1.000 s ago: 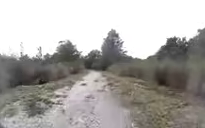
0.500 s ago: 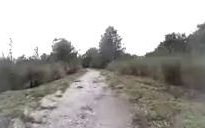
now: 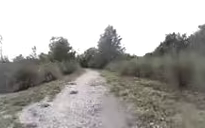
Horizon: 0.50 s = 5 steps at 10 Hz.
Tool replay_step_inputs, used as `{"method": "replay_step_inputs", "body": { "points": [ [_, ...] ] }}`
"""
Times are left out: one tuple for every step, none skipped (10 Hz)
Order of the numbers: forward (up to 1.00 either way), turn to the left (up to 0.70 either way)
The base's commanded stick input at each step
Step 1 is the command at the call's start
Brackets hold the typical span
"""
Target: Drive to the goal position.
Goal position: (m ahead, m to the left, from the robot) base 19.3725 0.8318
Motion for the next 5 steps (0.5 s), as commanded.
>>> {"method": "replay_step_inputs", "body": {
  "points": [
    [0.85, 0.34],
    [0.85, 0.15],
    [0.85, 0.1],
    [0.85, 0.05],
    [0.85, 0.0]
  ]
}}
